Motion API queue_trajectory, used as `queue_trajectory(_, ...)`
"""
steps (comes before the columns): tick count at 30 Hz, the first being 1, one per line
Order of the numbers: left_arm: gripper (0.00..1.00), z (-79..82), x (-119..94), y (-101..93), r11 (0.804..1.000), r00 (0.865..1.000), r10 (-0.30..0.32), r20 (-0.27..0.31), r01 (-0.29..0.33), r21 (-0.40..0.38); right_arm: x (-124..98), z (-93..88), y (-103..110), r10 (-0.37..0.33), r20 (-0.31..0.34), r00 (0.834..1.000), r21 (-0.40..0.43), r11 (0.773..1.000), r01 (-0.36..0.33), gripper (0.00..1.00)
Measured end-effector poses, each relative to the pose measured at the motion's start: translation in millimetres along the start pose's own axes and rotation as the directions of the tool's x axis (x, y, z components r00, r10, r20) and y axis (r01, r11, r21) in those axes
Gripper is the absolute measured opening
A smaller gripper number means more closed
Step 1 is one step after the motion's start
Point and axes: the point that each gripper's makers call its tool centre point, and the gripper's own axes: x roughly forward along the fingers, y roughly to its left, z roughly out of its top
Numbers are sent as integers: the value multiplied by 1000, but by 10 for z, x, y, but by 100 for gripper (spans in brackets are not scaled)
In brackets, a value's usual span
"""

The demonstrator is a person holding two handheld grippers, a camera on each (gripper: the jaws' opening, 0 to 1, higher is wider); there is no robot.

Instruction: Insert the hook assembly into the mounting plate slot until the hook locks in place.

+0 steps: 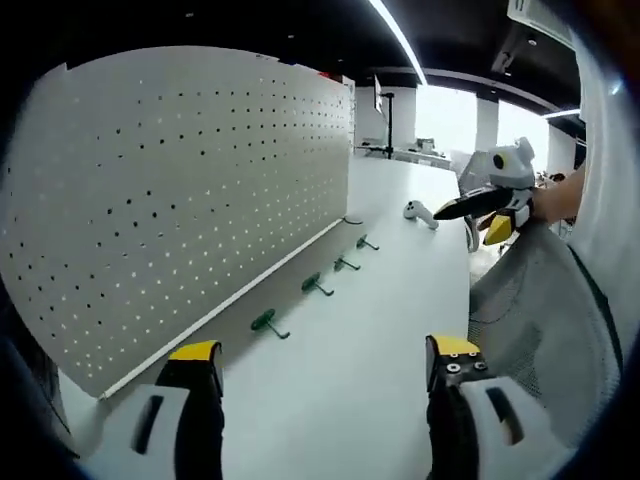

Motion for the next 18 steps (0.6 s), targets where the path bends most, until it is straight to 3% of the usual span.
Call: queue_trajectory(18, 82, -101, 292, 291, 989, 991, -52, -122, 67, 129, 18, 10, 25, 6, -7, 1000, -12, 1000, -6, 73)
